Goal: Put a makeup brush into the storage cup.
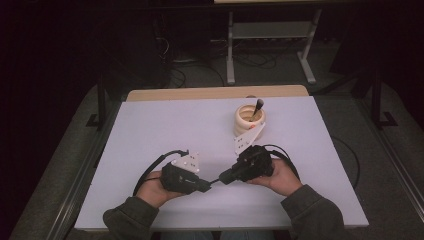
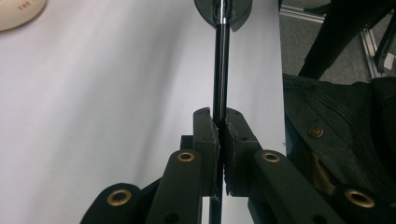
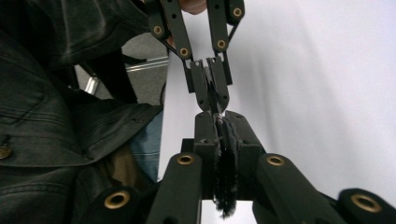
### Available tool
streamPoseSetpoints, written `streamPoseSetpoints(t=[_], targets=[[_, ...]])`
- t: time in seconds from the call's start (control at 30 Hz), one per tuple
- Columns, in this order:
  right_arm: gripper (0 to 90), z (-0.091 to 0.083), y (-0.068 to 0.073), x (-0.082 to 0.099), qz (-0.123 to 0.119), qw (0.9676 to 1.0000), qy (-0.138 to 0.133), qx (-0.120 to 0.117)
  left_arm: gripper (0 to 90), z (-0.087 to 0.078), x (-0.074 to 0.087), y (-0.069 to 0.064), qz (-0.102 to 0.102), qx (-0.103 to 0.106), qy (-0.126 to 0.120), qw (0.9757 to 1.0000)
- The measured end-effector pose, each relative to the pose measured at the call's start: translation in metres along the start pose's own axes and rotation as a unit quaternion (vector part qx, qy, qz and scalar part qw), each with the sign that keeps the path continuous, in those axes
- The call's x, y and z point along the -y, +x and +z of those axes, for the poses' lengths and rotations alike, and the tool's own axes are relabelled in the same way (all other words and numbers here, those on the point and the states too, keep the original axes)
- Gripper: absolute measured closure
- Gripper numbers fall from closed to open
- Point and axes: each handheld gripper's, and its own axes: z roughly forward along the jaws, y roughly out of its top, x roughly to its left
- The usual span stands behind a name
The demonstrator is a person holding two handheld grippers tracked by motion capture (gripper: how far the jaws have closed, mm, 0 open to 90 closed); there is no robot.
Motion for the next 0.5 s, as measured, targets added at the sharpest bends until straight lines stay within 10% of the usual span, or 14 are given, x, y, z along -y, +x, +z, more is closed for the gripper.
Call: streamPoseSetpoints(t=[0.2,0.5], targets=[[84.4,0.007,0.004,-0.013,-0.035,0.9973,0.062,0.014,71.2,0.003,-0.001,0.001,-0.004,-0.004,0.015,0.9999],[83.3,0.005,0.010,-0.033,-0.071,0.9932,0.090,0.023,84.1,0.003,-0.002,-0.001,0.011,0.001,0.018,0.9998]])
